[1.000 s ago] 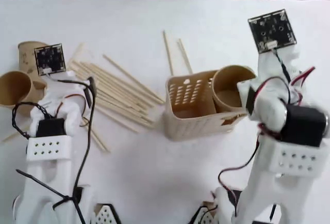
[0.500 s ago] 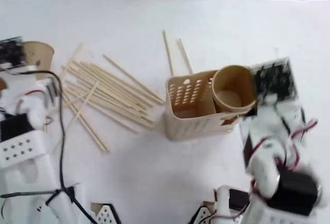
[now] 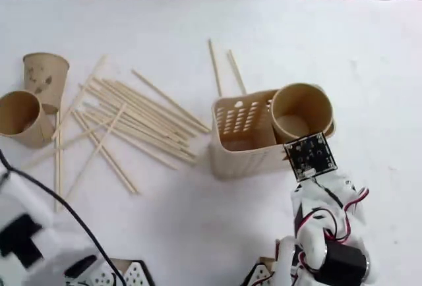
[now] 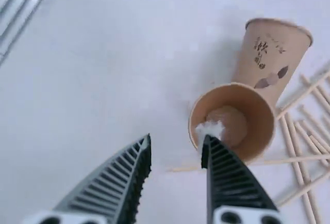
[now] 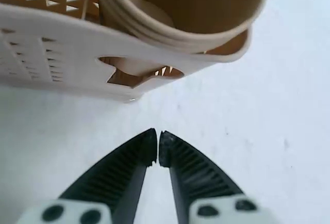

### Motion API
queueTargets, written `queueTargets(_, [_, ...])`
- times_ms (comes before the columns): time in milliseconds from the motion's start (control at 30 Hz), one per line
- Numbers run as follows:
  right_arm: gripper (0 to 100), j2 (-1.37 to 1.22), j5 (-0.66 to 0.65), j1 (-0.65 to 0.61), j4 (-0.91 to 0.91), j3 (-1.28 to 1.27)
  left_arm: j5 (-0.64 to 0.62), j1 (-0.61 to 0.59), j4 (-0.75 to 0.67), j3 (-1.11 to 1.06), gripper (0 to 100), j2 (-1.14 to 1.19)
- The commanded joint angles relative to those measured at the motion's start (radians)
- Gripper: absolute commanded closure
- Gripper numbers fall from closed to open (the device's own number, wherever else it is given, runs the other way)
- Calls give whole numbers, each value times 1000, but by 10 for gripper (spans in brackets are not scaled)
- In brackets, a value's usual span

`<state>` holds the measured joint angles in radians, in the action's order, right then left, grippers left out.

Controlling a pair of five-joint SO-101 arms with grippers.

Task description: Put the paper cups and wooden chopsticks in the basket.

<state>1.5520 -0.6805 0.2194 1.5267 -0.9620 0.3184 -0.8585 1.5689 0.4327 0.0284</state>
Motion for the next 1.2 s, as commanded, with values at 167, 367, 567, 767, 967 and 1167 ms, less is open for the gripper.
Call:
queueTargets(167, [980, 12, 52, 117, -131, -173, 8, -4, 164, 434, 823, 518])
queueTargets(367, [978, 12, 101, 265, -166, -207, 14, -1, 181, 563, 823, 704])
queueTargets(567, [978, 13, 98, 311, -180, -259, 15, 24, 173, 637, 827, 858])
queueTargets(767, [978, 13, 101, 314, -263, -411, 12, 24, 184, 766, 944, 943])
queueTargets(967, [979, 13, 101, 314, -309, -499, 14, 21, 219, 885, 977, 932])
queueTargets(1167, [980, 13, 101, 318, -309, -537, -23, 19, 221, 893, 977, 733])
